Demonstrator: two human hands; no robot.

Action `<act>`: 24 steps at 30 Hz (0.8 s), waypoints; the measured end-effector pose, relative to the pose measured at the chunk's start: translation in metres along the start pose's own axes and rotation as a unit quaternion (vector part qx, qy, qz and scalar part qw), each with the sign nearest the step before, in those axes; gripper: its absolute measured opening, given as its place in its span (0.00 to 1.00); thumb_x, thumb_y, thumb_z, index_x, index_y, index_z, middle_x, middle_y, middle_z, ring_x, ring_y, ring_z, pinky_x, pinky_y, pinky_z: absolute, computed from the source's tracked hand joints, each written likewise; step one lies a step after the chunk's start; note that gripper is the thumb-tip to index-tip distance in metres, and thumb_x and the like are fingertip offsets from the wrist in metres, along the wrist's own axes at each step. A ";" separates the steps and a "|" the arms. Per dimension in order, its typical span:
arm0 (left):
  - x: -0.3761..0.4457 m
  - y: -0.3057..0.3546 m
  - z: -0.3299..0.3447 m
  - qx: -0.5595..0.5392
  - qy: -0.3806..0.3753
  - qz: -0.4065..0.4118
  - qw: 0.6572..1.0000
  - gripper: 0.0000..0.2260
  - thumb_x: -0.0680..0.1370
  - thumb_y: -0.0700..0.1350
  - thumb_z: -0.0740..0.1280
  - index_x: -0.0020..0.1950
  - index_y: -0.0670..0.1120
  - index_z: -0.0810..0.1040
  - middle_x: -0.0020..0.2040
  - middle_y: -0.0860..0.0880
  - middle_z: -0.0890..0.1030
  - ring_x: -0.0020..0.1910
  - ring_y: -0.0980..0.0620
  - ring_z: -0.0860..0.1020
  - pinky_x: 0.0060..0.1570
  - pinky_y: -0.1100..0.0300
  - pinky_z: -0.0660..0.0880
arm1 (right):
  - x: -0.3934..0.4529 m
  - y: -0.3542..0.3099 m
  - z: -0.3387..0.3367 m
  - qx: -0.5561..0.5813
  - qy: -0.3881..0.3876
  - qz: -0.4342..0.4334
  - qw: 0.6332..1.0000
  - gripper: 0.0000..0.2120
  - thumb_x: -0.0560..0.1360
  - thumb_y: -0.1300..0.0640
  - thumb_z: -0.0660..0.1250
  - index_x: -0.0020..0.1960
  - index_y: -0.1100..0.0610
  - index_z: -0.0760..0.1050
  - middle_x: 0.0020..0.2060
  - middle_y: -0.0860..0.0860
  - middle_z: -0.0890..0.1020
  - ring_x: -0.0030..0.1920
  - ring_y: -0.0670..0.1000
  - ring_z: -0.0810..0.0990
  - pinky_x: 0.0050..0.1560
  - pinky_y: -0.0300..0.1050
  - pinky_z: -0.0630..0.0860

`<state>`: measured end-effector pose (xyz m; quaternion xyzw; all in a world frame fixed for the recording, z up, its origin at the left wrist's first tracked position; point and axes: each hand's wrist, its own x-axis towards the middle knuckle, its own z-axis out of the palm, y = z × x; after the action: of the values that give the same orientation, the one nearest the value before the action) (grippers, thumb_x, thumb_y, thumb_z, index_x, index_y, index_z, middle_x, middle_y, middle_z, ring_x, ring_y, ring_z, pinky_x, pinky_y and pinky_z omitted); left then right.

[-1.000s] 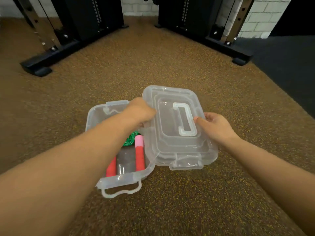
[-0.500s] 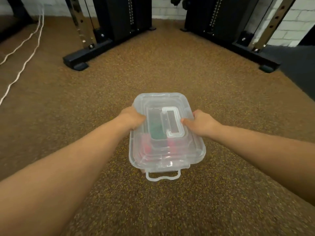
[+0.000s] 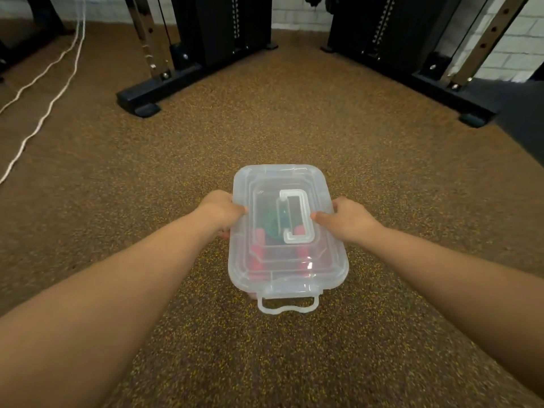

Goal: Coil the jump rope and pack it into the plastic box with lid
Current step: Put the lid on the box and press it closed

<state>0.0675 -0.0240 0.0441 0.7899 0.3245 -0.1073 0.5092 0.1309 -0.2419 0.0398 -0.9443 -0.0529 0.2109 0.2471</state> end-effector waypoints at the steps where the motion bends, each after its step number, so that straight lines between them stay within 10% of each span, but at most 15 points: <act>1: 0.003 -0.001 0.000 -0.013 0.003 -0.004 1.000 0.07 0.77 0.40 0.65 0.53 0.40 0.79 0.50 0.41 0.82 0.46 0.43 0.82 0.37 0.51 0.80 | 0.001 0.001 0.000 0.010 -0.001 0.000 1.000 0.20 0.75 0.44 0.65 0.57 0.60 0.75 0.49 0.56 0.82 0.48 0.57 0.82 0.51 0.55 0.80; 12: 0.011 -0.019 0.007 0.118 0.055 0.084 0.988 0.15 0.79 0.48 0.62 0.64 0.44 0.74 0.58 0.43 0.78 0.55 0.43 0.78 0.58 0.48 0.75 | 0.002 0.013 0.008 0.018 0.019 -0.044 0.999 0.29 0.74 0.41 0.63 0.69 0.56 0.63 0.60 0.55 0.77 0.56 0.58 0.79 0.54 0.58 0.77; 17: -0.035 -0.027 0.011 0.365 0.045 0.377 0.850 0.25 0.81 0.56 0.52 0.77 0.50 0.55 0.76 0.48 0.60 0.74 0.50 0.59 0.73 0.55 0.54 | -0.023 0.026 0.010 -0.174 0.092 -0.322 0.926 0.30 0.79 0.40 0.55 0.75 0.54 0.56 0.75 0.53 0.62 0.75 0.53 0.60 0.74 0.50 0.55; 21: -0.067 -0.047 0.025 0.536 -0.094 0.411 0.731 0.42 0.72 0.74 0.45 0.76 0.51 0.33 0.77 0.52 0.35 0.76 0.53 0.36 0.73 0.54 0.33 | -0.050 0.047 0.024 -0.306 0.007 -0.454 0.837 0.41 0.74 0.29 0.50 0.77 0.56 0.55 0.75 0.55 0.62 0.76 0.54 0.58 0.76 0.54 0.45; 24: -0.070 -0.058 0.032 0.569 -0.097 0.407 0.708 0.55 0.64 0.79 0.52 0.73 0.48 0.26 0.75 0.50 0.29 0.74 0.50 0.29 0.73 0.48 0.31 | -0.054 0.057 0.035 -0.349 0.009 -0.460 0.816 0.53 0.66 0.23 0.56 0.76 0.60 0.55 0.74 0.58 0.64 0.75 0.57 0.61 0.74 0.60 0.54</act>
<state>-0.0166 -0.0646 0.0217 0.9707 -0.2020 -0.1297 -0.0136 0.0669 -0.2867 0.0045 -0.8347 -0.5490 0.0318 -0.0304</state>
